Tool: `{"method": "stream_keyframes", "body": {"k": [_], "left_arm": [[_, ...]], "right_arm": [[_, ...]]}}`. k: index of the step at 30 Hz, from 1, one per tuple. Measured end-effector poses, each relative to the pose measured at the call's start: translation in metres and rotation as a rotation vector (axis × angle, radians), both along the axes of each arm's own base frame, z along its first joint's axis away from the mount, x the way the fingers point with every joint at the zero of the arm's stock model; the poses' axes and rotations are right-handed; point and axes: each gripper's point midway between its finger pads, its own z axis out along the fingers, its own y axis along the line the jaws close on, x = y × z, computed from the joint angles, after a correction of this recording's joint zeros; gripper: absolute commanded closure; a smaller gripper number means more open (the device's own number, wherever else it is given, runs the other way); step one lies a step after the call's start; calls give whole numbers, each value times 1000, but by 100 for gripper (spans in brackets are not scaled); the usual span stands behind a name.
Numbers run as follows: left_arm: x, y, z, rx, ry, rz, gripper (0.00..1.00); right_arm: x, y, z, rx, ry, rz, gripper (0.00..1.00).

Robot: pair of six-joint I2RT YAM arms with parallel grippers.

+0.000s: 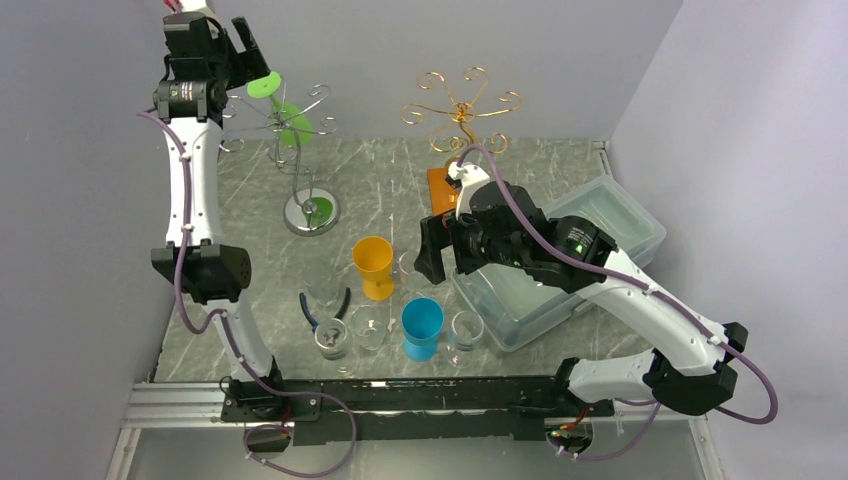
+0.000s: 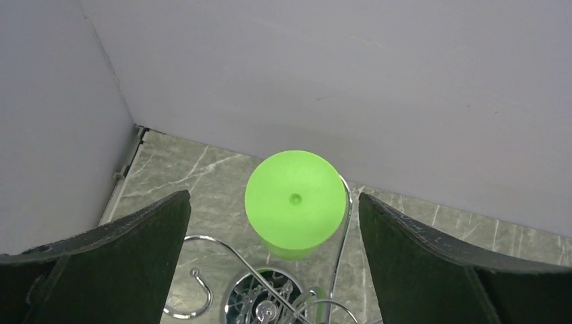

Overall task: Take the wine glass off the wine glass rack
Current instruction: Pick up the wine glass from the wine rack.

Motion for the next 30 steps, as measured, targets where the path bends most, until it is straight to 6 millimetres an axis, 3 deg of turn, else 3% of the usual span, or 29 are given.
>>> {"method": "stream_keyframes", "body": {"k": [9, 18, 30], "left_arm": [[30, 0, -33, -26, 33, -78, 0], [43, -2, -55, -52, 64, -116, 1], [45, -11, -57, -77, 64, -163, 1]], "right_arm": [[2, 2, -1, 9, 4, 0, 0], [2, 2, -3, 13, 11, 2, 0], [6, 1, -4, 15, 12, -8, 0]]}}
